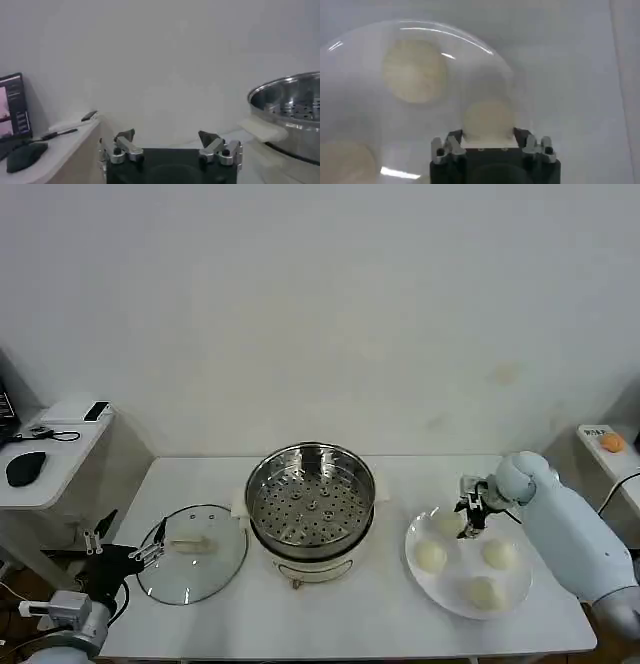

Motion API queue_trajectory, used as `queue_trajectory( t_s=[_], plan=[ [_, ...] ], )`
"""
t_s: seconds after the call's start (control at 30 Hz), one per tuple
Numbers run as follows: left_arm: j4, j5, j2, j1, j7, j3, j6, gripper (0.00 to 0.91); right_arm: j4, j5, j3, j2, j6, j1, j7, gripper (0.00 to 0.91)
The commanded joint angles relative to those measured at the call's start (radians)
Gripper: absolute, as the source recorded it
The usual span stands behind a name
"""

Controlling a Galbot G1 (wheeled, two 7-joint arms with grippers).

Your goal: Take steamed baozi put them in steamer then cover it.

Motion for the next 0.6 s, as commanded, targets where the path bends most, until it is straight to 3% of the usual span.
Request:
queue_trajectory(
  t_s=[0.03,0.4,0.6],
  plan=[
    [0.001,0.000,0.000,-0.001,0.000,0.001,0.000,0.907,-0.004,0.001,0.001,0.005,0.000,0.004,0.003,0.645],
    [0.018,0.003,-0.009,-0.014,-0.004,0.015,-0.001,0.907,0.138,0.095,0.003,-0.094,-0.026,0.017,-0.014,0.635],
    [0.017,0.009,-0.015,-0.023,-0.010,0.021,0.001,0.907,0.244,0.229,-0.058,-0.164,-0.064,0.136,-0.038,0.635]
  ],
)
